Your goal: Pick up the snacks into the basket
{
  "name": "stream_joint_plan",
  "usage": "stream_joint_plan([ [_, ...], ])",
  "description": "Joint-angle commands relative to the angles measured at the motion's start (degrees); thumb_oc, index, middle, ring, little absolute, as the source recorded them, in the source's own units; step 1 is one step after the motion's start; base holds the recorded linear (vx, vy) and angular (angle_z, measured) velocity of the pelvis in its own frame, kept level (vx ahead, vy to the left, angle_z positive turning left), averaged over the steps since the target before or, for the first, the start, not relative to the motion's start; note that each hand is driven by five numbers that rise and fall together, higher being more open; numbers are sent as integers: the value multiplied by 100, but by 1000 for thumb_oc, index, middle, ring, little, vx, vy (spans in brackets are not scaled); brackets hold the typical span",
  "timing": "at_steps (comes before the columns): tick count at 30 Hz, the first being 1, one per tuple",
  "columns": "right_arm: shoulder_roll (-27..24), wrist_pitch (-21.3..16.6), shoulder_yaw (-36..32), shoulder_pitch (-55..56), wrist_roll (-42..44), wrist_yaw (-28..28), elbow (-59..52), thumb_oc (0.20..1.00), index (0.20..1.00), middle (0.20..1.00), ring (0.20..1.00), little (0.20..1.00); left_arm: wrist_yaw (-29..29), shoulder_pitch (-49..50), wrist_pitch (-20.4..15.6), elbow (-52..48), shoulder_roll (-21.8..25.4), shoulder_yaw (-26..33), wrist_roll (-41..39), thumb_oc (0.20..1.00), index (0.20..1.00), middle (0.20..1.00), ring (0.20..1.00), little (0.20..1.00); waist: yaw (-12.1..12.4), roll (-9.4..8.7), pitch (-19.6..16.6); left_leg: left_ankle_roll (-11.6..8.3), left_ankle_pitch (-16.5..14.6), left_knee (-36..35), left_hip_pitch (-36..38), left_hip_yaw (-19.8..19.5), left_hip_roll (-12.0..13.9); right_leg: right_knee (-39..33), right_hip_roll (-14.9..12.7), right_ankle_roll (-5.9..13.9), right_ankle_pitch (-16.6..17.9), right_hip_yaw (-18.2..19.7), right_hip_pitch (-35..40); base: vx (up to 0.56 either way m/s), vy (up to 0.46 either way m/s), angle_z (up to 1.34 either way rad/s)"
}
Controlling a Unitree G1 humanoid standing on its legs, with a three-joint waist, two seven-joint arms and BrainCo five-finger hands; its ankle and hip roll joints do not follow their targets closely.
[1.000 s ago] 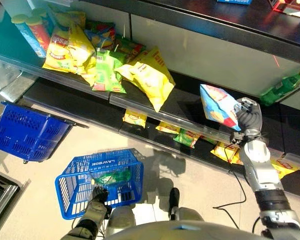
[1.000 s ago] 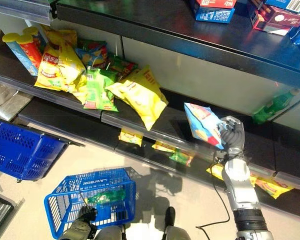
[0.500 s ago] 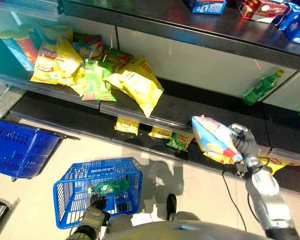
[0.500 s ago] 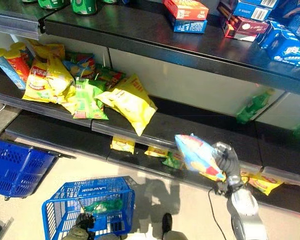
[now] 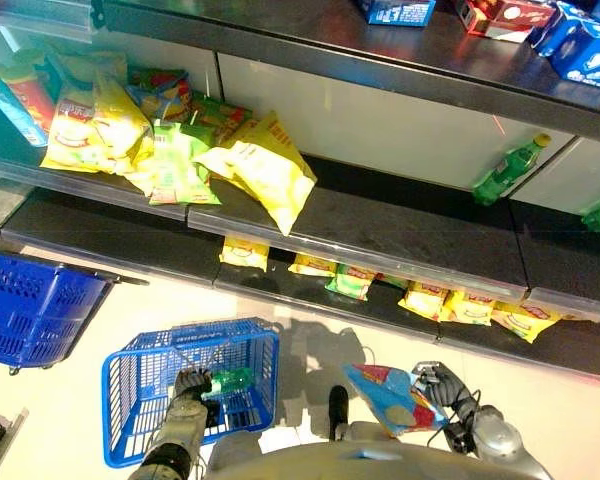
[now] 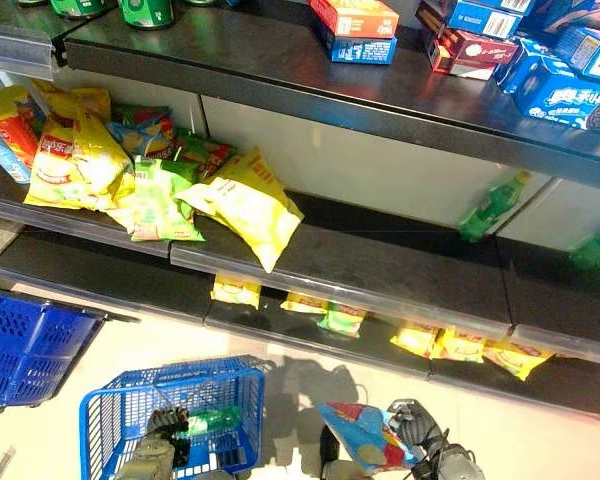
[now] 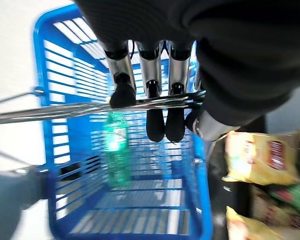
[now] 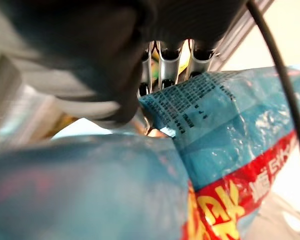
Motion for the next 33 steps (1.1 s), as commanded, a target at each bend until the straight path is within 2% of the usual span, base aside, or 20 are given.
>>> stream_joint_plan([
  [1,-7,-36,220,-681,-526,-355,-12,200,200,200,200,200,-23,-764,-560,-607,110,-185,-133,200,200,200,200,200,56,19,429,-47,-350,12,12,-268,25,59,-246,529,6,-175,9,-94,-19,-2],
  [2,68,57,486,-1096,-841,-530,413,200,200,200,200,200,-101,-910,-617,-846,73,-452,-203,200,200,200,200,200,84,54,554,-39,-313,12,-79,-297,24,76,-239,522,34,-167,-84,-101,-16,0],
  [6,340,138,1046,-1998,-948,-698,1086,200,200,200,200,200,-216,-1286,-647,-1244,-33,-1050,-300,200,200,200,200,200,137,146,848,-27,-212,12,-290,-362,-13,103,-259,515,120,-163,-298,-101,-9,1],
  [7,347,130,1047,-2018,-946,-703,1106,200,200,200,200,200,-216,-1298,-648,-1241,-30,-1047,-302,200,200,200,200,200,136,144,854,-27,-211,12,-294,-363,-12,105,-259,515,120,-164,-302,-88,-2,1],
  [8,466,157,1260,-2382,-911,-777,1292,200,200,200,200,200,-215,-1505,-634,-1289,-81,-1300,-283,200,200,200,200,200,160,186,958,-27,-158,12,-388,-391,-26,119,-257,507,150,-170,-396,-49,-3,3],
  [9,469,151,1260,-2395,-909,-780,1305,200,200,200,200,200,-215,-1515,-636,-1284,-80,-1299,-283,200,200,200,200,200,158,185,962,-27,-157,12,-391,-393,-25,120,-257,507,151,-171,-399,-86,-8,3],
  [16,998,153,1948,-3605,-662,-1099,1732,200,200,200,200,200,-95,-2298,-658,-1300,-481,-2232,-452,200,200,200,200,200,245,268,1385,-44,32,13,-789,-471,-40,171,-280,483,272,-238,-766,-59,-19,8],
  [24,1430,107,2163,-4331,-280,-1402,2400,200,200,200,200,200,32,-2764,-737,-1446,-775,-2810,-624,200,200,200,200,200,360,319,1700,-74,135,33,-1053,-543,-5,195,-307,481,332,-306,-989,-26,-21,2],
  [30,1608,83,2089,-4870,43,-1658,2851,200,200,200,200,200,-40,-2867,-773,-1935,-863,-3188,-825,200,200,200,200,200,486,442,1946,-84,201,70,-1331,-611,-13,230,-341,475,377,-372,-1240,-45,-14,9],
  [33,1507,146,1947,-5634,-192,-1971,3710,200,200,200,200,200,-136,-2891,-862,-2764,-817,-3463,-1029,200,200,200,200,200,690,703,2151,-84,280,120,-1745,-641,-90,237,-409,484,459,-435,-1586,-71,12,8],
])
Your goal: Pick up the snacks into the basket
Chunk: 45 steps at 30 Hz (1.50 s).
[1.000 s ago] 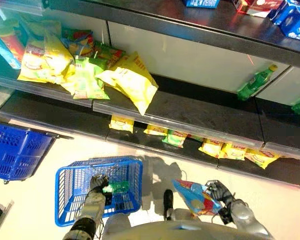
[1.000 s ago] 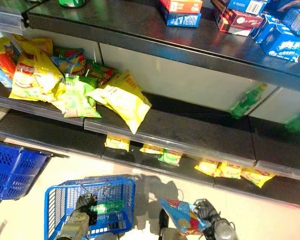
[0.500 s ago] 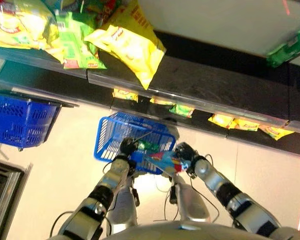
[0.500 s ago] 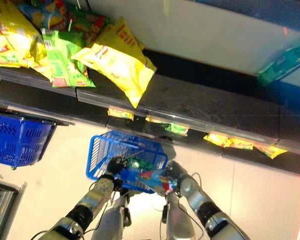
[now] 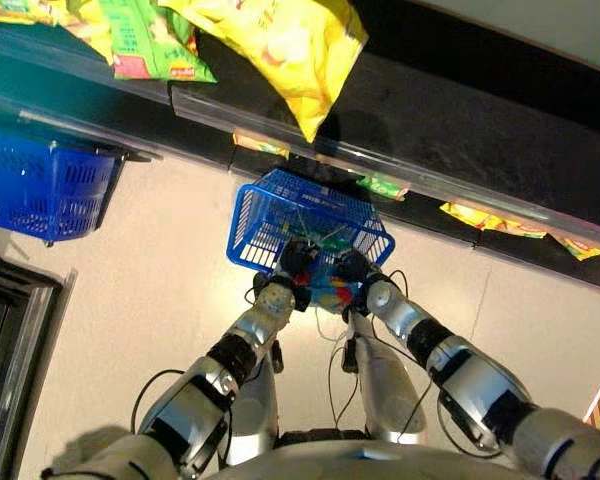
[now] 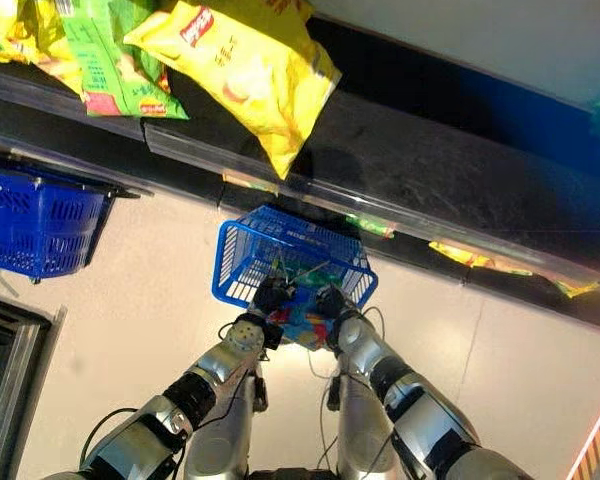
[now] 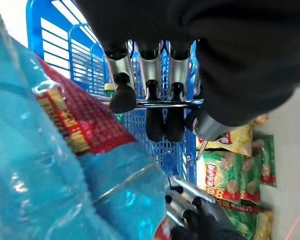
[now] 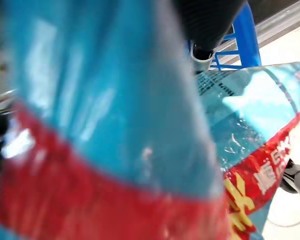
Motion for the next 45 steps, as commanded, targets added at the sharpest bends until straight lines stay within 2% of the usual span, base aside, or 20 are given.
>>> stream_joint_plan([
  [1,33,-55,-132,-734,-150,-471,612,200,200,200,200,200,-159,-351,-790,-1738,-468,-513,-378,200,200,200,200,200,376,222,42,-84,-1,-1,-512,-201,-108,186,-471,673,248,-72,-618,-29,26,12],
  [2,34,-59,-137,-744,-151,-472,620,200,200,200,200,200,-159,-354,-784,-1746,-463,-514,-379,200,200,200,200,200,379,222,42,-83,-2,5,-523,-202,-107,191,-470,672,248,-72,-629,-20,20,10],
  [8,-339,-8,-365,-1043,-522,-1151,823,200,200,200,200,200,-50,-488,-801,-2459,-407,-545,-506,200,200,200,200,200,509,511,42,-62,18,99,-1072,-227,-235,173,-570,701,346,-102,-1071,-15,44,7],
  [11,-486,-5,-540,-1185,-346,-1190,843,200,200,200,200,200,-16,-642,-780,-2644,-475,-499,-699,200,200,200,200,200,540,594,42,-64,35,100,-1291,-253,-295,145,-619,727,402,-126,-1254,-6,46,10],
  [12,-506,-30,-614,-1172,-215,-1211,808,260,260,260,260,260,-3,-665,-768,-2669,-508,-493,-720,200,200,200,200,200,557,608,42,-70,21,85,-1284,-255,-301,135,-621,736,390,-144,-1233,-5,24,7],
  [13,-509,-29,-615,-1188,-215,-1211,808,460,460,460,460,460,-3,-681,-767,-2669,-506,-487,-720,200,200,200,200,200,552,603,42,-66,39,96,-1320,-256,-307,139,-628,734,405,-143,-1265,1,7,7],
  [14,-481,-37,-654,-1179,-99,-1180,797,1000,1000,1000,1000,1000,-6,-712,-757,-2672,-530,-484,-734,200,200,200,200,200,563,603,42,-71,46,94,-1339,-262,-308,140,-637,738,406,-161,-1275,-5,6,7],
  [26,-244,-46,-790,-1363,568,-960,949,1000,1000,1000,1000,1000,-35,-817,-690,-2639,-612,-534,-1072,200,200,200,200,200,669,537,42,-87,59,-38,-1303,-355,-320,88,-705,799,436,-315,-1204,-1,7,7],
  [37,102,-86,-859,-1009,853,-842,946,1000,1000,1000,1000,1000,-14,-711,-654,-2314,-541,-462,-1018,200,200,200,200,200,611,410,42,-41,-18,-31,-1030,-330,-302,101,-683,802,395,-262,-1001,-5,3,2],
  [45,0,-61,-960,53,735,-742,1054,1000,1000,1000,1000,1000,169,-294,-568,-1279,-150,150,-450,200,200,200,200,200,494,273,42,-38,-74,-55,-523,-325,-256,113,-646,771,306,-267,-533,6,-2,0],
])
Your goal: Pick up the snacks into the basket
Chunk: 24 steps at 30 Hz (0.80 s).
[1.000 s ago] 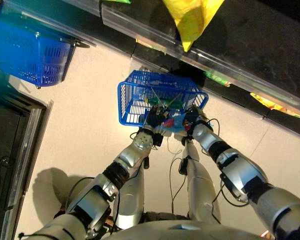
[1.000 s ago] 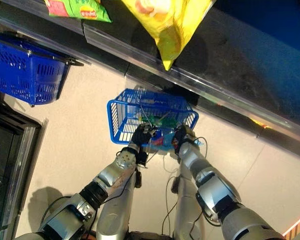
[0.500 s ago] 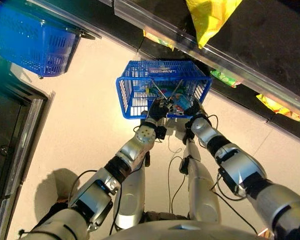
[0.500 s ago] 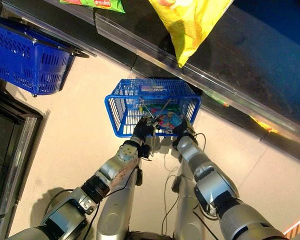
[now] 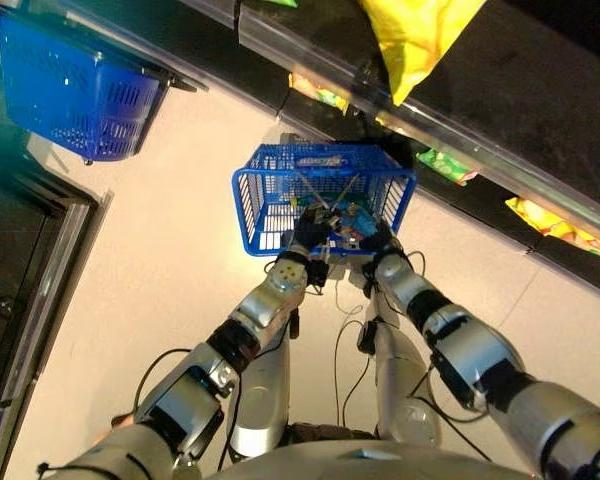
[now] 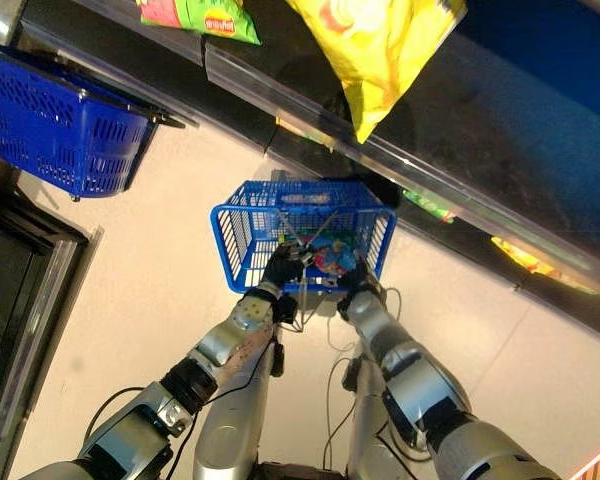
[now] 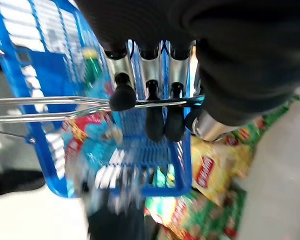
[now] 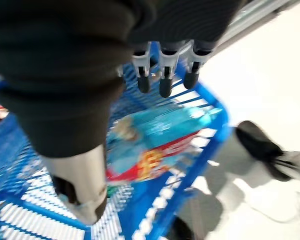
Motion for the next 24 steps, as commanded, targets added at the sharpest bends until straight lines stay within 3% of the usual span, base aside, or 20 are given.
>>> stream_joint_plan([
  [1,-164,71,-365,540,-103,123,406,1000,1000,1000,1000,1000,5,11,-529,288,-243,383,417,200,200,200,200,200,7,-38,-91,-127,-379,-89,412,139,-55,151,-427,687,85,105,102,0,0,0],
  [7,-468,89,-993,1303,-21,75,442,1000,1000,1000,1000,1000,60,430,-337,1739,-41,1162,922,200,200,200,200,200,-131,-138,-166,-87,-523,-64,1055,150,-44,333,-397,627,-154,123,639,83,2,-3],
  [10,-509,69,-1242,1951,-29,79,336,1000,1000,1000,1000,1000,160,719,-162,2904,50,1580,1388,200,200,200,200,200,-293,-246,-567,-69,-642,-85,1409,176,-44,432,-346,593,-334,112,948,143,-7,-2],
  [14,-500,49,-1373,2303,-76,132,418,1000,1000,1000,1000,1000,60,887,-18,3631,152,1523,2325,200,200,200,200,200,-392,-329,-944,-67,-724,-111,1669,204,-13,421,-288,582,-435,104,1177,139,-31,-10],
  [18,-439,71,-1519,2744,-249,370,692,1000,1000,1000,1000,1000,-269,1436,105,4572,47,1953,2575,200,200,200,200,200,-431,-339,-1628,-67,-885,-123,2047,240,30,329,-208,576,-564,123,1562,159,-19,-7],
  [24,-249,129,-1572,3053,-340,571,730,1000,1000,1000,1000,1000,-511,1918,83,4830,-102,2320,2542,200,200,200,200,200,-436,-296,-2240,-64,-1057,-100,2409,321,55,277,-139,566,-690,192,1879,129,7,-4],
])
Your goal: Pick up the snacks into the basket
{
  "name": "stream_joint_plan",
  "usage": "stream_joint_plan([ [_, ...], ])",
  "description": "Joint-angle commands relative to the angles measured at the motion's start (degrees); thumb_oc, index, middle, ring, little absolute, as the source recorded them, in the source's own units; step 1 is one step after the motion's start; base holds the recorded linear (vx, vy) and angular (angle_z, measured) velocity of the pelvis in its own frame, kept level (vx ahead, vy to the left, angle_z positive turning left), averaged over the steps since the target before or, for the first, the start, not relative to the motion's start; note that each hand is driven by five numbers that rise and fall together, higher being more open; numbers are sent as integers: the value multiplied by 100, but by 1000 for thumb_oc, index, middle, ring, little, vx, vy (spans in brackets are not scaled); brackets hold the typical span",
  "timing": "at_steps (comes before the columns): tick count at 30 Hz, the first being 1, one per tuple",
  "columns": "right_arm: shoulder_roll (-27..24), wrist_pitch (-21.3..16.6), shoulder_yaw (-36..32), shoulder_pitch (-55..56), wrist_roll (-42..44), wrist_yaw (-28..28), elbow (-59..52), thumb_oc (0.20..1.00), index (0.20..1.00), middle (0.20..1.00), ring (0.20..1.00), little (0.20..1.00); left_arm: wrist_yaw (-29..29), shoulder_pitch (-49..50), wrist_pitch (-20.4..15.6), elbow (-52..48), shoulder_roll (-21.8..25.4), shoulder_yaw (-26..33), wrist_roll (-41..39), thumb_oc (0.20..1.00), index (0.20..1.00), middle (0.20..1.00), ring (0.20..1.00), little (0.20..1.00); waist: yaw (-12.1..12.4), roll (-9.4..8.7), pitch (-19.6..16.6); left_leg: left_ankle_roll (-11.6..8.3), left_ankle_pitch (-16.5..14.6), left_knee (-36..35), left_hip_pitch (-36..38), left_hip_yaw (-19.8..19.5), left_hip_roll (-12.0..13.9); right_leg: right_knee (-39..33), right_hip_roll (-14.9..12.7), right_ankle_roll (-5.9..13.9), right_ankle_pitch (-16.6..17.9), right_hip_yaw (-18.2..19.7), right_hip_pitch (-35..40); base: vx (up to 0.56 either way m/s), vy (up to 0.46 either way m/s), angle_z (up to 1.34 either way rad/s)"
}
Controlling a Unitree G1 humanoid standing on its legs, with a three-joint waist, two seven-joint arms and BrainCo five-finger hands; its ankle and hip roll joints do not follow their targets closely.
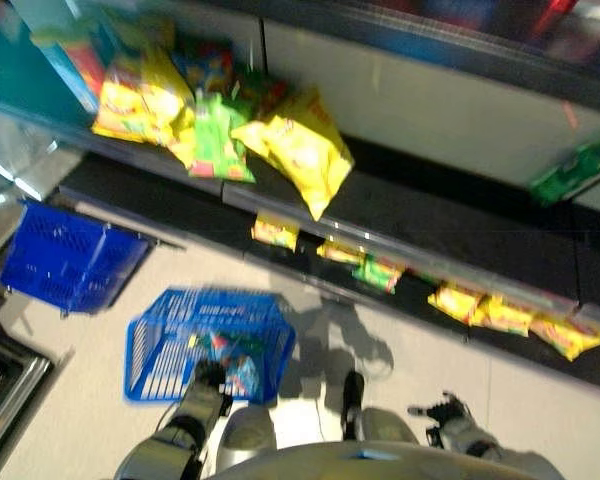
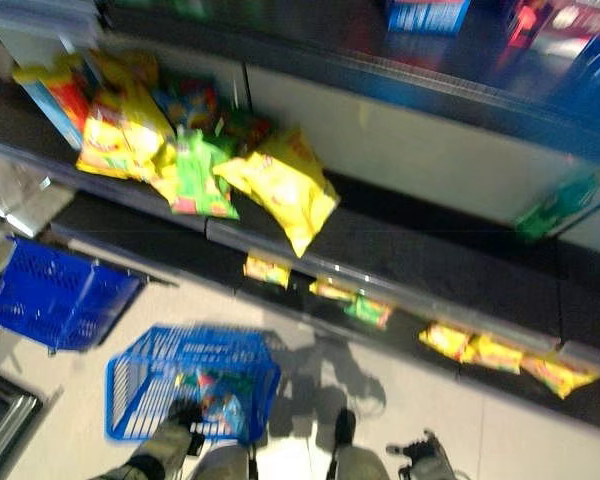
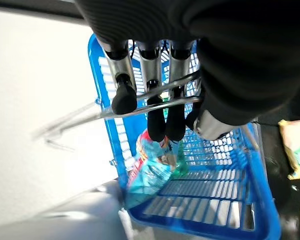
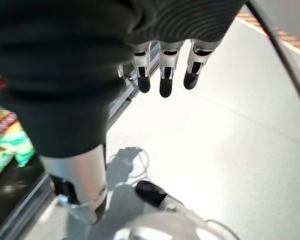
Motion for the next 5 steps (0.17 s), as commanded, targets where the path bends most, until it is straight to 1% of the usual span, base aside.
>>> stream_joint_plan([
  [1,-8,18,-108,-453,-103,114,164,1000,1000,1000,1000,1000,-140,-328,-2,426,-119,-150,255,200,200,200,200,200,68,64,131,113,-498,56,85,57,-116,285,-274,534,-114,40,-223,111,26,-3],
  [2,28,32,-77,-416,-205,187,219,1000,1000,1000,1000,1000,-175,-250,-25,453,-145,-39,139,200,200,200,200,200,78,72,-21,112,-533,67,157,70,-107,271,-265,525,-139,64,-155,66,14,-4],
  [5,26,73,88,-411,-462,273,270,1000,1000,1000,1000,1000,-249,-233,-28,498,-151,-44,109,200,200,200,200,200,87,74,-141,108,-552,81,217,74,-103,276,-255,518,-167,57,-95,22,5,-1],
])
